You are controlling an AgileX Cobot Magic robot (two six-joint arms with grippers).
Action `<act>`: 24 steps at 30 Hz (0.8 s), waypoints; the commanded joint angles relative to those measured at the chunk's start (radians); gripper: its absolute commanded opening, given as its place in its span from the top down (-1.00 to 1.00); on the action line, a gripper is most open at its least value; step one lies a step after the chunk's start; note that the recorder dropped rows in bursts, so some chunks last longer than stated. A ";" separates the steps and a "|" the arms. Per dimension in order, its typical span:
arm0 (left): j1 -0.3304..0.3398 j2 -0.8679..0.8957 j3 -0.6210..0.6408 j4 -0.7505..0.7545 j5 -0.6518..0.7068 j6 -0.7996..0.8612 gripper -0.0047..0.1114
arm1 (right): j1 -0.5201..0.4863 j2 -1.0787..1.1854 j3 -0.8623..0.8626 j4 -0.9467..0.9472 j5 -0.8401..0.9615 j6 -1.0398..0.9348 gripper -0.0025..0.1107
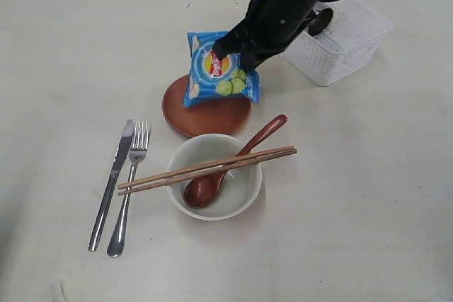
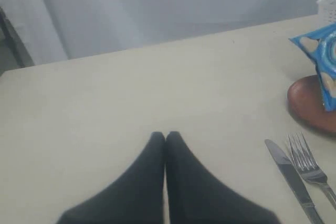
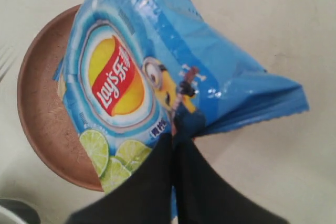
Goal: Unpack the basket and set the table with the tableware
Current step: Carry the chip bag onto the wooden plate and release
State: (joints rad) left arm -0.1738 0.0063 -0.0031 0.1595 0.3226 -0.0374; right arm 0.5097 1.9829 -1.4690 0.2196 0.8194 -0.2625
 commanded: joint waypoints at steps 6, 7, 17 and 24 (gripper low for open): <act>-0.002 -0.006 0.003 0.001 0.002 -0.006 0.92 | 0.041 0.025 -0.008 0.010 -0.012 -0.019 0.89; -0.002 -0.006 0.003 0.001 0.002 -0.006 0.92 | 0.041 0.025 -0.008 0.017 -0.004 -0.019 0.77; -0.002 -0.006 0.003 0.001 0.002 -0.006 0.92 | 0.041 -0.012 -0.043 0.010 0.115 -0.007 -0.20; -0.002 -0.006 0.003 0.001 0.002 -0.006 0.92 | 0.035 -0.045 -0.204 -0.238 0.266 0.316 -0.20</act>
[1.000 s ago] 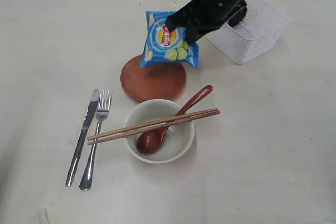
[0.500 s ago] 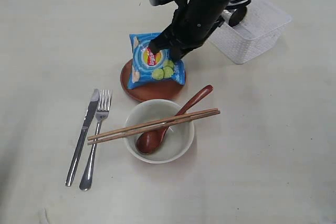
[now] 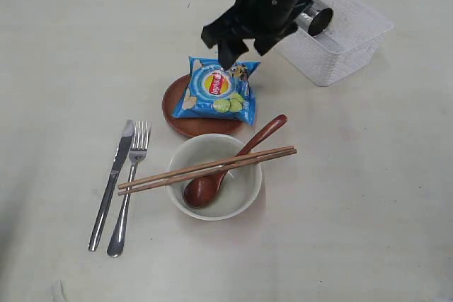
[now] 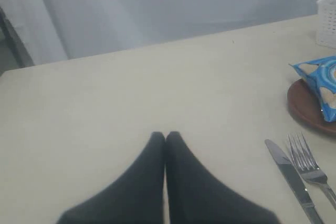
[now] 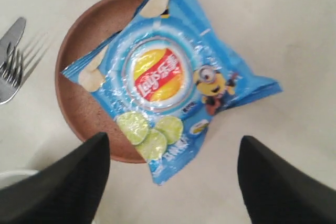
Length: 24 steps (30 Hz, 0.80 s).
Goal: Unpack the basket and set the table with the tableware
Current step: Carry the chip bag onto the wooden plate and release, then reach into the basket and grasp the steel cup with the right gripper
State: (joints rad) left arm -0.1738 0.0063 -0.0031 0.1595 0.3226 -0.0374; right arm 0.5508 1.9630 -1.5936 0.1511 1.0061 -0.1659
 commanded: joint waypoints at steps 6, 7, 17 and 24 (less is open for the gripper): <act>-0.002 -0.006 0.003 0.001 0.002 -0.006 0.92 | -0.130 -0.027 -0.143 -0.182 0.152 0.338 -0.20; -0.002 -0.006 0.003 0.001 0.002 -0.006 0.92 | -0.161 -0.027 -0.143 -0.151 0.151 0.335 -0.20; -0.002 -0.006 0.003 0.001 0.002 -0.006 0.92 | -0.441 -0.018 -0.093 0.295 -0.019 0.212 -0.20; -0.002 -0.006 0.003 0.001 0.002 -0.006 0.92 | -0.456 0.080 -0.057 0.362 -0.172 0.194 -0.20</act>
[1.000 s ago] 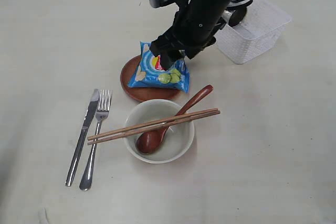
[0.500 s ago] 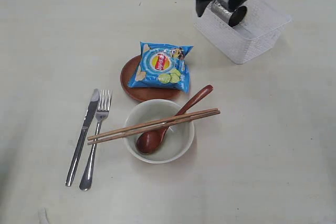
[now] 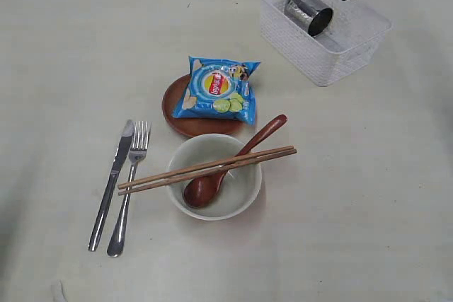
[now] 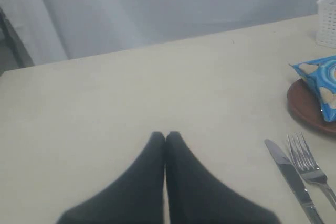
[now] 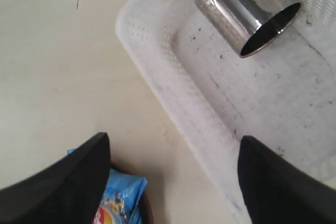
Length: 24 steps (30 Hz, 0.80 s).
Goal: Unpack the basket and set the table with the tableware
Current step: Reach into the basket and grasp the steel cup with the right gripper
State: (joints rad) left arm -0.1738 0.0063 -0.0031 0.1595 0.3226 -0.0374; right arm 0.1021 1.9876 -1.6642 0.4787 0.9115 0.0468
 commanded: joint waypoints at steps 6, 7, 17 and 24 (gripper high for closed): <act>-0.002 -0.006 0.003 0.001 0.002 -0.006 0.92 | -0.007 0.147 0.014 0.110 -0.186 -0.047 -0.20; -0.002 -0.006 0.003 0.001 0.002 -0.006 0.92 | -0.007 0.158 0.014 0.117 -0.201 -0.058 -0.20; -0.002 -0.006 0.003 0.001 0.002 -0.006 0.92 | -0.007 0.222 0.014 0.127 -0.357 -0.074 -0.20; -0.002 -0.006 0.003 0.001 0.002 -0.006 0.92 | -0.007 0.267 0.014 0.219 -0.400 -0.130 -0.20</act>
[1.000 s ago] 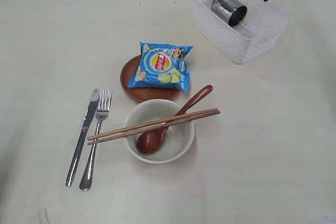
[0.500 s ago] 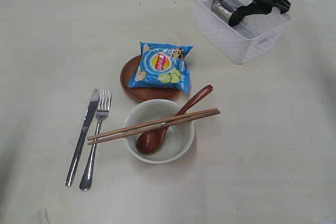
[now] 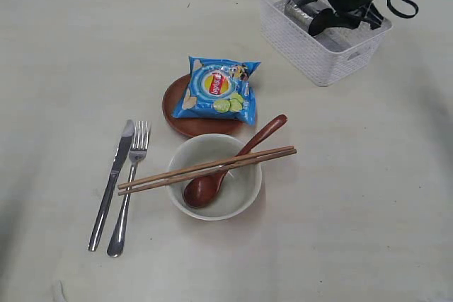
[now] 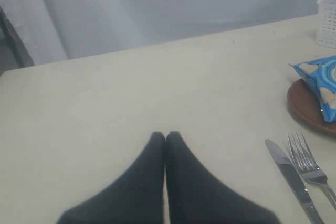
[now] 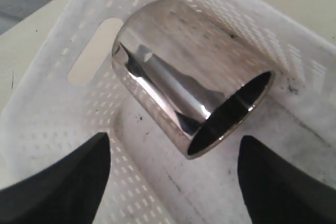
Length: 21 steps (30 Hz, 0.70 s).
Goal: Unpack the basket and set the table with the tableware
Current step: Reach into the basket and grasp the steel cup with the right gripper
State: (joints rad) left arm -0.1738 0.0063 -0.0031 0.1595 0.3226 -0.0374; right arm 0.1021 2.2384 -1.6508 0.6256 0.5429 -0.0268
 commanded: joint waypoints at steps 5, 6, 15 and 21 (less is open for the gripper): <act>-0.002 -0.006 0.003 0.001 0.002 -0.006 0.92 | -0.005 0.029 0.000 0.143 -0.093 -0.123 -0.20; -0.002 -0.006 0.003 0.001 0.002 -0.006 0.92 | -0.003 0.032 0.000 0.143 -0.108 -0.125 -0.20; -0.002 -0.006 0.003 0.001 0.002 -0.006 0.92 | -0.001 0.038 0.000 0.143 -0.186 -0.127 0.08; -0.002 -0.006 0.003 0.001 0.002 -0.006 0.92 | -0.001 0.049 0.000 0.131 -0.189 -0.131 0.72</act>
State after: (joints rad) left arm -0.1738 0.0063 -0.0031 0.1595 0.3226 -0.0374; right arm 0.1021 2.2793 -1.6508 0.7677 0.3637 -0.1423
